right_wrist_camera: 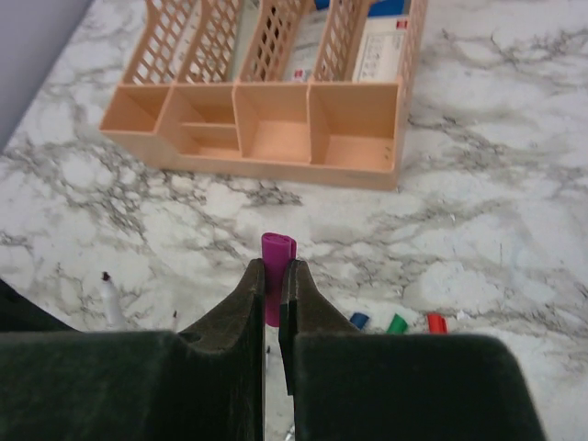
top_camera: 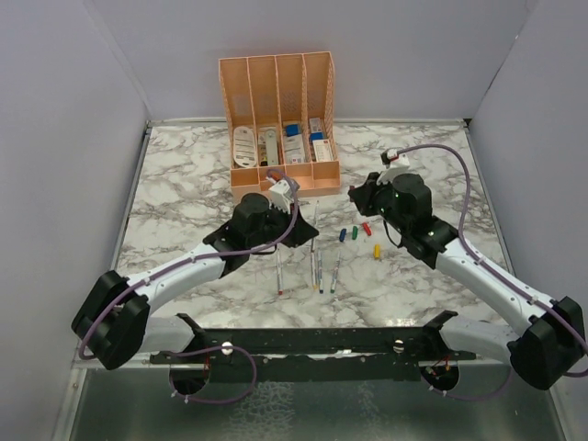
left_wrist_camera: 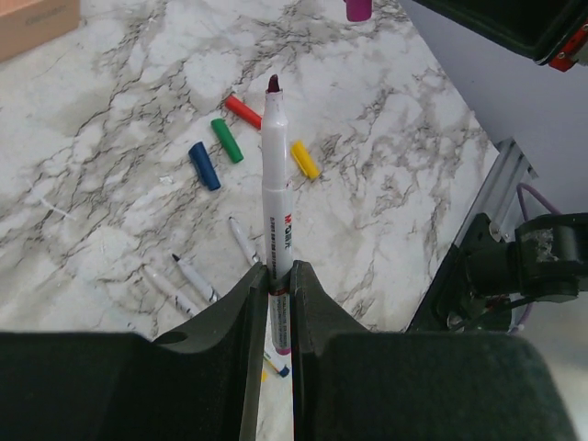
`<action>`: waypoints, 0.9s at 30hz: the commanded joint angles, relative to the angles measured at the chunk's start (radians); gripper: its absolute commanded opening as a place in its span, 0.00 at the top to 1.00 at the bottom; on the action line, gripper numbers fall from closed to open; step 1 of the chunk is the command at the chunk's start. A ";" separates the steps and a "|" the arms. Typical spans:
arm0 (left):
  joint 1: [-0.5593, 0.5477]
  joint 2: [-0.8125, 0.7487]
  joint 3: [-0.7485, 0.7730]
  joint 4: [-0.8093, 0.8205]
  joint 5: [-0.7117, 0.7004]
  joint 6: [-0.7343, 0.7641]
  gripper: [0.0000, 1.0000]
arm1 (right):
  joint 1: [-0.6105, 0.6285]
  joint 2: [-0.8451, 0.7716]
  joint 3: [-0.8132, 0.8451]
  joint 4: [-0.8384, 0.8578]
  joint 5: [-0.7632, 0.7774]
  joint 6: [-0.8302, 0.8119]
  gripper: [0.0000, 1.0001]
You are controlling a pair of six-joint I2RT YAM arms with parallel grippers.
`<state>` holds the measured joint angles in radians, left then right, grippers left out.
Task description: Insert the pens into the pen caps
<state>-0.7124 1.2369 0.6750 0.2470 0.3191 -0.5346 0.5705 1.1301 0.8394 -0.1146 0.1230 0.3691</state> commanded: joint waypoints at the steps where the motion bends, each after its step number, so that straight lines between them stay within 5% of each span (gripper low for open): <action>1: 0.000 0.073 0.093 0.125 0.110 0.005 1.00 | 0.006 -0.044 -0.052 0.279 -0.071 -0.007 0.99; 9: -0.041 0.174 0.172 0.234 0.166 -0.092 1.00 | 0.006 -0.084 -0.101 0.487 -0.102 0.006 0.99; 27: -0.064 0.174 0.158 0.256 0.121 -0.111 1.00 | 0.006 -0.131 -0.148 0.482 -0.151 0.068 0.99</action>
<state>-0.7734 1.4254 0.8272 0.4633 0.4522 -0.6399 0.5705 1.0180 0.7071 0.3664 0.0071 0.4068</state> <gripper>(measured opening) 0.158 0.053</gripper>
